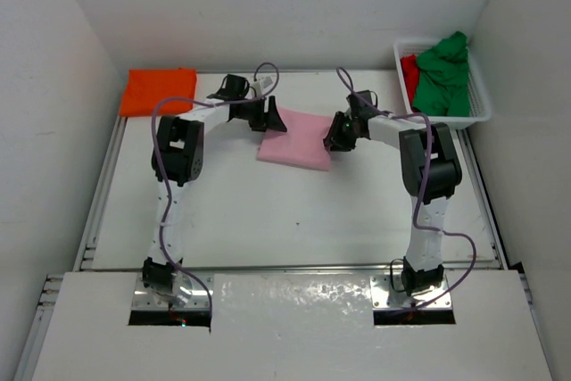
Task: Fold and stack the t-shirts
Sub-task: Put the neatly folded tshirt into the corner of the board with the left arm
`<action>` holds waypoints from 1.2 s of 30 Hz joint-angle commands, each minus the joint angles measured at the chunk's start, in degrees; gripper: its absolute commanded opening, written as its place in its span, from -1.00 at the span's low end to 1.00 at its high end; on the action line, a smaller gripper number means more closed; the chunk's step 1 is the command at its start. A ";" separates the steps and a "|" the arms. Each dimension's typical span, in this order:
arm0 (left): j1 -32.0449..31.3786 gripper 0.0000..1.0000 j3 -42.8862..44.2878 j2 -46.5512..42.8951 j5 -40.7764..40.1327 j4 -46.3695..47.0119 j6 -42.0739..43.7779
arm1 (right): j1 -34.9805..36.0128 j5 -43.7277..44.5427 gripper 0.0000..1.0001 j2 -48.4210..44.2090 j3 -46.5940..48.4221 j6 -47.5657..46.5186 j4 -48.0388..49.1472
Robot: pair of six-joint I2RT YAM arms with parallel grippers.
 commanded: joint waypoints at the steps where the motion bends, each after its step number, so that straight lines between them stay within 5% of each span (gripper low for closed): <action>1: -1.69 0.05 -3.33 6.35 -1.08 -7.11 -0.17 | 1.02 -0.35 -0.29 3.96 -2.17 1.67 -0.14; 3: -1.95 -0.10 -3.69 6.44 0.68 -6.93 -0.25 | 1.11 -0.70 -0.30 3.97 -2.79 2.11 0.82; 4: -1.95 -0.90 -3.77 6.44 0.95 -6.75 -0.34 | 1.11 -0.96 -0.31 3.88 -3.05 2.55 1.35; 5: -1.95 -1.00 -3.95 6.09 0.52 -6.58 -0.52 | 1.20 -1.05 -0.31 3.79 -3.40 2.55 1.44; 19: 4.72 -1.00 2.98 -6.47 -17.23 -20.01 17.14 | -4.51 1.84 -0.24 -13.87 -9.03 -9.13 -8.74; 36: 9.47 -1.00 30.59 -3.14 -39.12 -29.17 28.39 | -4.60 3.25 -0.23 -13.52 -4.55 -11.33 -12.97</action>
